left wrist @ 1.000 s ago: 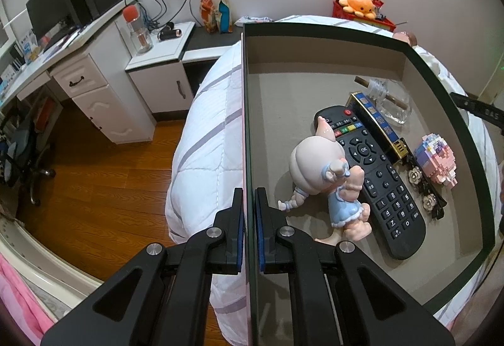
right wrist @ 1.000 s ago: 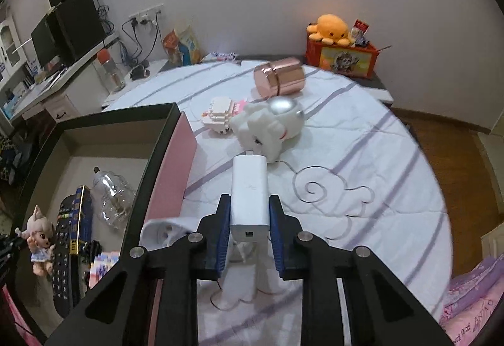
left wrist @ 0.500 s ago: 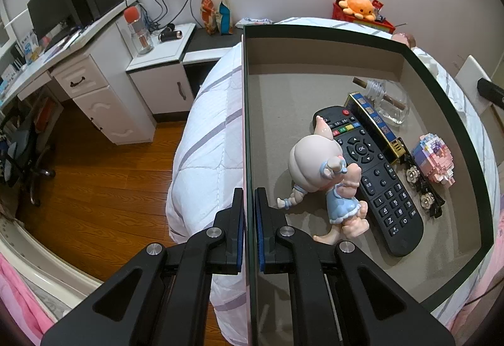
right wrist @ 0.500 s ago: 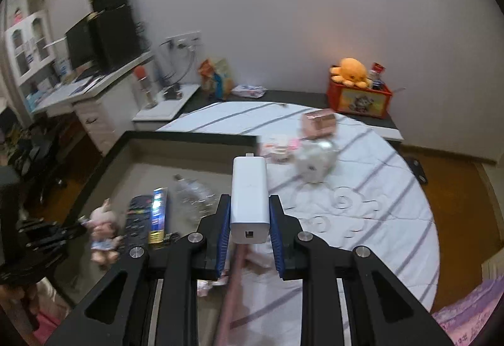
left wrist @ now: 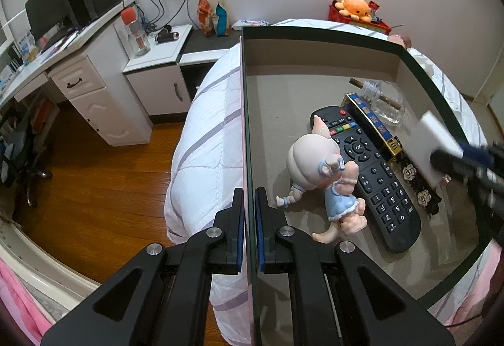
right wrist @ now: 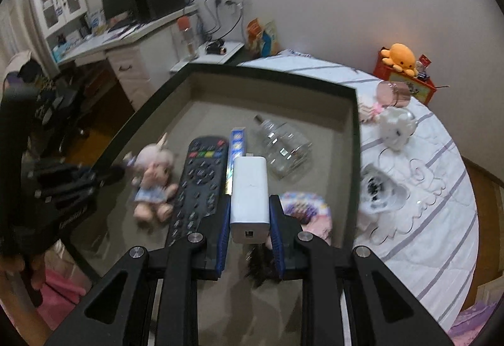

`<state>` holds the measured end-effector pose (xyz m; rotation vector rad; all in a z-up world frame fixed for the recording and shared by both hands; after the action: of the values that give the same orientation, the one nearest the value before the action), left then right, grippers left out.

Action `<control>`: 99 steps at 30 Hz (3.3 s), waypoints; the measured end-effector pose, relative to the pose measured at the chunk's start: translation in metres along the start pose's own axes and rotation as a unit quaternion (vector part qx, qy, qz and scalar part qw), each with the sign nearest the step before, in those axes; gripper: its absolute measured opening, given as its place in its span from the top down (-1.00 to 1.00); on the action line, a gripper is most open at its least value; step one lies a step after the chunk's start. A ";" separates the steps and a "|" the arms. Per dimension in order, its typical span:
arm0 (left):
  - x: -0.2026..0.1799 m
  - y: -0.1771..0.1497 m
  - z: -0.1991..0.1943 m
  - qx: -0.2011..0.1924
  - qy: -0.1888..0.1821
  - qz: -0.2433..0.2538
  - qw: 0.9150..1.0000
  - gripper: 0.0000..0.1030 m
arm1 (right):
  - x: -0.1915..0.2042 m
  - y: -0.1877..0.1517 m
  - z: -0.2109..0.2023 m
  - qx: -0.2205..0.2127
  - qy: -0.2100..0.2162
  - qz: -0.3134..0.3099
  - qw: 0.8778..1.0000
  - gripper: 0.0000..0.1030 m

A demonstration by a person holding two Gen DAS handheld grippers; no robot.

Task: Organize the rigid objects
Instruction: 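Carry the white charger into the tray with the right gripper and release, then grasp the white round fan device by its rim with the right gripper, then carry the white fan device into the tray with the right gripper and release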

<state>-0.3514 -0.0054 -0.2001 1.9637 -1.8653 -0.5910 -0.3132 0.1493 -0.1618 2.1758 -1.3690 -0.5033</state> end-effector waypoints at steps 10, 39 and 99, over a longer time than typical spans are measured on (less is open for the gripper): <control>0.000 0.000 -0.001 -0.002 -0.004 0.002 1.000 0.89 | 0.016 -0.017 0.008 0.029 0.009 -0.012 0.999 0.55; -0.001 -0.001 -0.002 -0.001 0.000 0.002 1.000 0.89 | -0.055 -0.013 -0.046 -0.055 -0.081 0.072 0.993 0.04; -0.001 -0.001 -0.003 0.000 0.006 0.003 1.000 0.89 | -0.153 -0.041 -0.005 -0.049 -0.047 0.134 0.989 0.70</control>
<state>-0.3488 -0.0044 -0.1978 1.9562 -1.8640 -0.5768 -0.3459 0.3033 -0.1769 1.8735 -1.6232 -0.5621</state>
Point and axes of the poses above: each gripper's, at about its wrist camera, not at the fingertips, and z roughly the way its jaws point, x to its left, y to its top, the point moved 3 cm from there along z, roughly the way its jaws point, and after that the axes turned 9 degrees about -z, right-handed, at the moved point
